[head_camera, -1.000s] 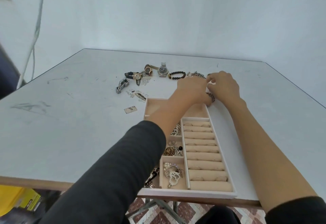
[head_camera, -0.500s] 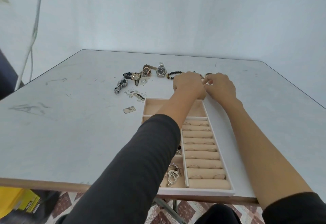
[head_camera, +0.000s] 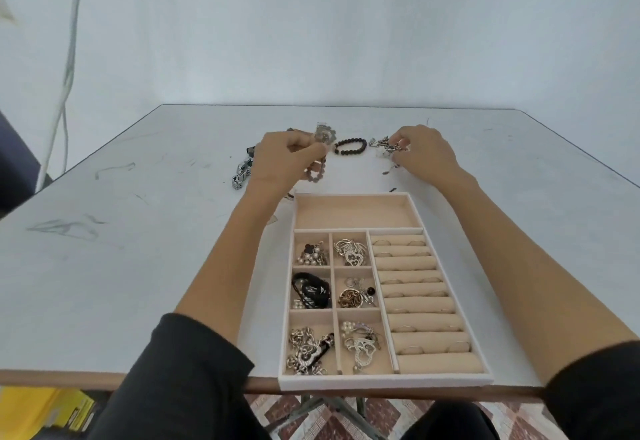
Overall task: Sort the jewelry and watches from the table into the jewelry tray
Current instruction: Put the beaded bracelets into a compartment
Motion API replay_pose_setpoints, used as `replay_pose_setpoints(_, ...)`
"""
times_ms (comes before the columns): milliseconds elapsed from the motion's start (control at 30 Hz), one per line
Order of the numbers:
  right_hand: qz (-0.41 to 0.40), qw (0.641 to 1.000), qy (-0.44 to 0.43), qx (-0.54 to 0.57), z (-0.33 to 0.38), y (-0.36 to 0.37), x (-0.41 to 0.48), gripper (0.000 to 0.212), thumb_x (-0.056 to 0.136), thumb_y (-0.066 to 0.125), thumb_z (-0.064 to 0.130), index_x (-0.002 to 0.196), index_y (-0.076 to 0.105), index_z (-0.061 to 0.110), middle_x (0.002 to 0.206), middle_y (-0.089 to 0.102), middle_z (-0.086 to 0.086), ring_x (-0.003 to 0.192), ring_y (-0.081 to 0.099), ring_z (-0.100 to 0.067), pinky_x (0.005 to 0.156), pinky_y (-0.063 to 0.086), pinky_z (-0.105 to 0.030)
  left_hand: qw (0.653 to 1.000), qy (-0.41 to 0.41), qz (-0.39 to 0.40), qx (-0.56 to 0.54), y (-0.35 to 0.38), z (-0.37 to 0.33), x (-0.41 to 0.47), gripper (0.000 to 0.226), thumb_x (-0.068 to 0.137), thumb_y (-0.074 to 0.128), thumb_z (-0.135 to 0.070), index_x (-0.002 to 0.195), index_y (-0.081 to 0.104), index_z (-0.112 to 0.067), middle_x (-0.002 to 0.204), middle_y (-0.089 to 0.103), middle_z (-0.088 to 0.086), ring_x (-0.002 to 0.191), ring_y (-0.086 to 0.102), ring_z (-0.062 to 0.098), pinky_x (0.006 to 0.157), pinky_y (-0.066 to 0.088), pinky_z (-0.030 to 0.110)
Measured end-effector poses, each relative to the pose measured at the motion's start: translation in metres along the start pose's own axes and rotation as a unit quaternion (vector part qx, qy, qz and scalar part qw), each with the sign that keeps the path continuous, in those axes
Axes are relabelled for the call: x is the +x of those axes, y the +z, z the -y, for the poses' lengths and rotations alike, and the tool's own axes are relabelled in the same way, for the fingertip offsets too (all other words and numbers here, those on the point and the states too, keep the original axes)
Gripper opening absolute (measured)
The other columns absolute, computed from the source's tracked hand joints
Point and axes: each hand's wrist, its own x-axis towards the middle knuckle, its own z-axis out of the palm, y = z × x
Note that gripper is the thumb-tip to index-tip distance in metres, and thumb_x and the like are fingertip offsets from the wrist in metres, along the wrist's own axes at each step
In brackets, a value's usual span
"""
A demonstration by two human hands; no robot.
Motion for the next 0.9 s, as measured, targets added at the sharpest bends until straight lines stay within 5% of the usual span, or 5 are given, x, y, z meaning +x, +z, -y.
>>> replay_pose_setpoints(233,0.175,0.970,-0.064,-0.157,0.029,0.023,0.039,0.062,0.088,0.042,0.014,0.148,0.029,0.027,0.151,0.034,-0.006,0.138,0.029,-0.030,0.109,0.023,-0.043,1.000,0.003,0.011,0.012,-0.004,0.007,0.005,0.005,0.084,0.070,-0.015,0.081,0.069,-0.011,0.076,0.072,0.007,0.064,0.066,0.010,0.063,0.057,0.022)
replay_pose_setpoints(367,0.239,0.958,-0.045,-0.152,0.045,0.033,0.049,0.077,0.066,0.033,0.036,0.143,0.028,0.040,0.151,0.032,0.001,0.136,0.029,-0.033,0.105,0.036,-0.052,1.000,0.008,0.005,0.024,-0.006,0.011,0.006,0.009,0.083,0.071,-0.015,0.088,0.070,-0.007,0.079,0.073,0.009,0.064,0.066,0.010,0.065,0.056,0.025)
replay_pose_setpoints(500,0.225,0.960,-0.049,-0.159,0.046,0.038,0.058,0.070,0.069,0.042,0.038,0.138,0.037,0.042,0.141,0.043,0.006,0.131,0.036,-0.030,0.102,0.038,-0.051,1.000,0.010,-0.006,0.021,-0.009,0.013,0.008,0.007,0.082,0.072,-0.015,0.085,0.070,-0.009,0.078,0.073,0.010,0.064,0.066,0.012,0.067,0.057,0.028)
replay_pose_setpoints(667,0.186,0.954,-0.128,-0.195,0.050,0.038,0.056,0.026,0.091,0.053,0.024,0.116,0.060,0.020,0.119,0.057,-0.003,0.112,0.051,-0.027,0.089,0.039,-0.034,0.999,0.012,0.012,0.032,-0.007,0.012,0.008,0.006,0.082,0.073,-0.016,0.081,0.068,-0.014,0.076,0.073,0.007,0.064,0.066,0.012,0.068,0.057,0.028)
replay_pose_setpoints(900,0.134,0.930,-0.173,-0.296,0.058,0.041,0.032,0.028,0.094,0.039,0.011,0.117,0.053,0.007,0.120,0.053,-0.013,0.114,0.044,-0.029,0.084,0.030,-0.034,0.996,-0.025,0.053,-0.073,-0.011,0.010,0.007,0.020,0.084,0.072,-0.010,0.102,0.068,-0.001,0.082,0.072,0.005,0.065,0.067,0.008,0.070,0.058,0.022)
